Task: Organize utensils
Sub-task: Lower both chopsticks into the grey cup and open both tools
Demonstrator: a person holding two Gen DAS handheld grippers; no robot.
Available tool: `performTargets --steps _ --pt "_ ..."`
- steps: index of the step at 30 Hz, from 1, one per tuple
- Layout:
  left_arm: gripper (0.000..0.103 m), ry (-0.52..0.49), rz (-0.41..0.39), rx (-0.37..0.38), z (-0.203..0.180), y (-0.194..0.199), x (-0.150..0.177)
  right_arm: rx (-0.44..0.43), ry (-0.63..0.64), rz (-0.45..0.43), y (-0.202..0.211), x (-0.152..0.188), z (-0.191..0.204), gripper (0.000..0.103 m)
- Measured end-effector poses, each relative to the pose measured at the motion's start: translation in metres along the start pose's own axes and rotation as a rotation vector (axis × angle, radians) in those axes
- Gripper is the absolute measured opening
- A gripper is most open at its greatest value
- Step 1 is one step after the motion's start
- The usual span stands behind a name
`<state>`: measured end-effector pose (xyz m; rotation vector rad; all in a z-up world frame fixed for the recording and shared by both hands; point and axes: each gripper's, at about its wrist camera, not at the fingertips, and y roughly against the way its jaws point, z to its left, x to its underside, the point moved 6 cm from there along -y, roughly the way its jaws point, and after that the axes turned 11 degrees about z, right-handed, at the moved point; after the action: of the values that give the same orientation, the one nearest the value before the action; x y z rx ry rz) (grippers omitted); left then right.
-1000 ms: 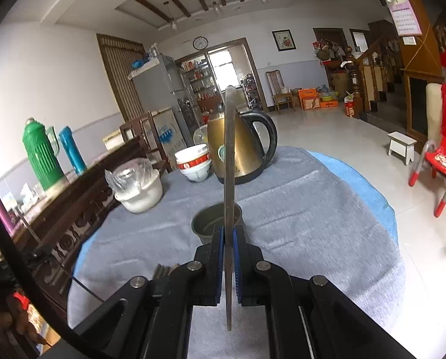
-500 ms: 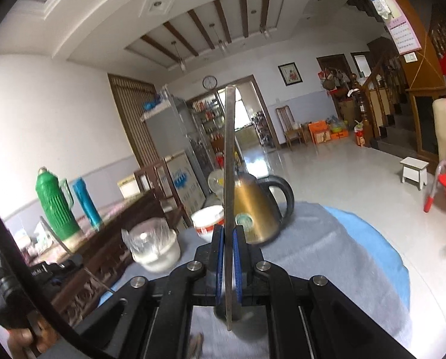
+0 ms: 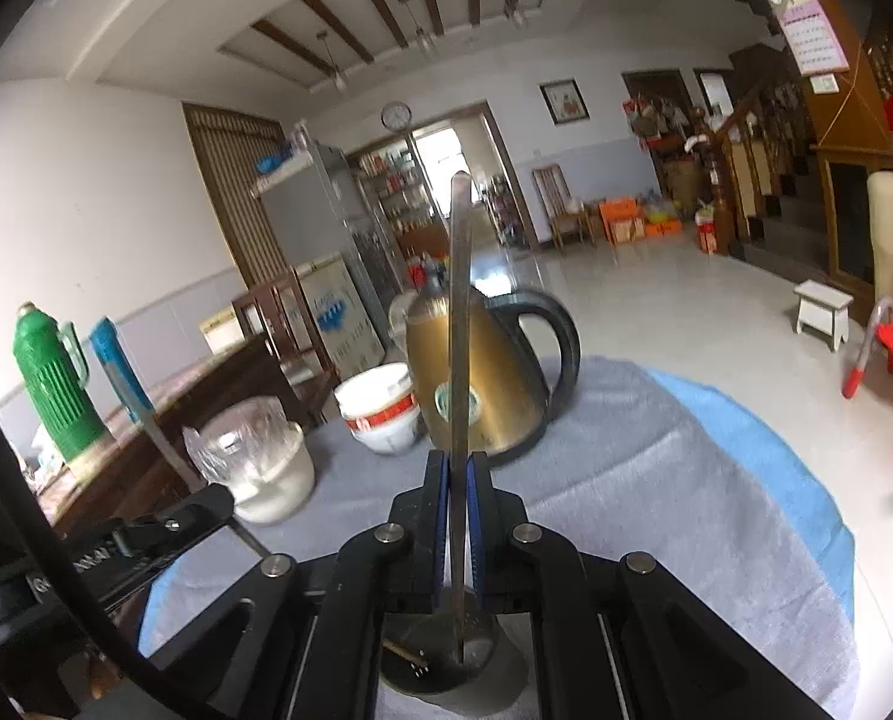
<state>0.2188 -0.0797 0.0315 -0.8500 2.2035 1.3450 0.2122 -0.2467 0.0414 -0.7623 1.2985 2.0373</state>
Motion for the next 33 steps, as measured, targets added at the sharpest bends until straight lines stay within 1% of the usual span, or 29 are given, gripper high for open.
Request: performTargets --steps 5,12,19,20,21,22,23,24,25,27,28,29,30,31,32,33 --pt "0.007 -0.015 0.045 -0.028 0.003 -0.016 0.009 0.008 0.004 0.071 -0.022 0.016 -0.006 0.007" --pt "0.007 -0.034 0.086 -0.038 0.0 -0.028 0.016 0.013 0.008 0.115 -0.034 0.027 -0.009 0.007" --pt "0.007 -0.045 0.151 -0.05 0.0 -0.036 0.025 0.015 0.011 0.173 -0.04 0.035 -0.009 0.008" --pt "0.009 -0.042 0.162 -0.051 0.0 -0.036 0.026 0.026 0.008 0.181 -0.041 0.036 -0.01 0.008" --pt "0.015 -0.041 0.172 -0.052 0.0 -0.035 0.027 0.028 0.004 0.184 -0.041 0.036 -0.011 0.008" --pt "0.023 -0.041 0.175 -0.051 0.0 -0.035 0.027 0.03 0.001 0.185 -0.041 0.037 -0.012 0.008" --pt "0.028 -0.04 0.174 -0.05 0.0 -0.032 0.028 0.038 -0.002 0.19 -0.041 0.037 -0.013 0.01" --pt "0.038 -0.037 0.17 -0.051 0.001 -0.03 0.028 0.046 0.0 0.197 -0.041 0.038 -0.014 0.013" --pt "0.042 -0.036 0.168 -0.05 0.001 -0.028 0.028 0.047 0.001 0.2 -0.04 0.038 -0.014 0.016" --pt "0.044 -0.033 0.164 -0.046 0.001 -0.021 0.029 0.05 -0.001 0.2 -0.036 0.038 -0.014 0.03" --pt "0.045 -0.031 0.162 -0.046 0.002 -0.017 0.029 0.051 -0.004 0.195 -0.033 0.038 -0.015 0.033" --pt "0.046 -0.027 0.156 -0.043 0.004 -0.01 0.03 0.052 -0.007 0.19 -0.03 0.037 -0.016 0.038" --pt "0.048 -0.022 0.146 -0.038 0.007 -0.004 0.03 0.054 -0.011 0.181 -0.025 0.037 -0.017 0.049" --pt "0.052 -0.019 0.139 -0.037 0.01 0.002 0.03 0.055 -0.017 0.166 -0.017 0.036 -0.018 0.057" --pt "0.054 -0.016 0.126 -0.04 0.014 0.012 0.032 0.056 -0.023 0.144 -0.008 0.036 -0.019 0.062" --pt "0.059 -0.015 0.118 -0.044 0.019 0.018 0.032 0.056 -0.026 0.136 -0.003 0.036 -0.02 0.062"
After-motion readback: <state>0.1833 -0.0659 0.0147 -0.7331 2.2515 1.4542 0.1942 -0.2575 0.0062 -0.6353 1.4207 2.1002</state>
